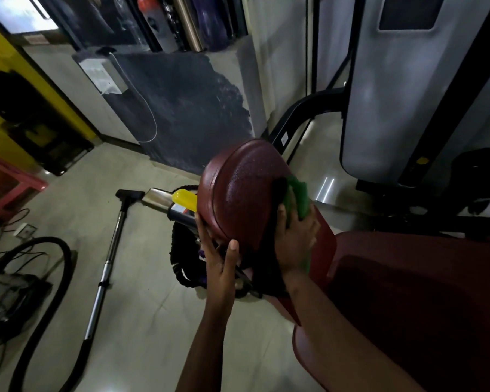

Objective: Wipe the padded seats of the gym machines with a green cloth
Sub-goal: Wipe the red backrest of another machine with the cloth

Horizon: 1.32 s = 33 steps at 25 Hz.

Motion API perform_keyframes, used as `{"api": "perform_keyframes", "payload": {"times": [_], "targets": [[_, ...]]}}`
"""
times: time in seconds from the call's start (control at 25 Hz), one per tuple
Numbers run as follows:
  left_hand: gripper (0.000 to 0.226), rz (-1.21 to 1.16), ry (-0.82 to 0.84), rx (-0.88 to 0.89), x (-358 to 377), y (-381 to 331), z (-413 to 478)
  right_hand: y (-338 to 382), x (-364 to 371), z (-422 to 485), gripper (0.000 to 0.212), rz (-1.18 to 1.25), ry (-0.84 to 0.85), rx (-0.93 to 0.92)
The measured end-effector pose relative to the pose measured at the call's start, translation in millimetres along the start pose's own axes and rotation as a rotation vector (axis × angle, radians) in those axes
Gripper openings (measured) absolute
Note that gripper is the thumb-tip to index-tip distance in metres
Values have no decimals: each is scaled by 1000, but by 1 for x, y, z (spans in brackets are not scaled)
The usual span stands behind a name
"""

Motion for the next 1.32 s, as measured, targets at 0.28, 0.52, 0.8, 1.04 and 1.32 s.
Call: {"api": "perform_keyframes", "payload": {"times": [0.28, 0.52, 0.8, 1.04, 1.32], "targets": [[102, -10, 39, -36, -3, 1, 2, 57, -16, -18, 44, 69, -20, -330], [104, -34, 34, -59, -3, -3, 2, 58, -3, 40, 46, 32, -99, -188], [89, -106, 9, -61, -3, 5, -1, 86, 3, 12, 39, -60, -100, -445], [87, -71, -4, -67, -1, 3, 1, 67, -8, 66, 50, -15, -110, -273], [92, -35, -4, -71, -2, 1, 0, 79, -7, 79, 47, -30, -105, -367]]}}
Point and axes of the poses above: each hand's wrist, its own z-axis towards the middle knuckle, its own x-axis out of the palm, y = z × x, the point moved 1 cm from there along z, towards the middle knuckle, and after that the axes turned 8 degrees about y, right-handed, at the moved point
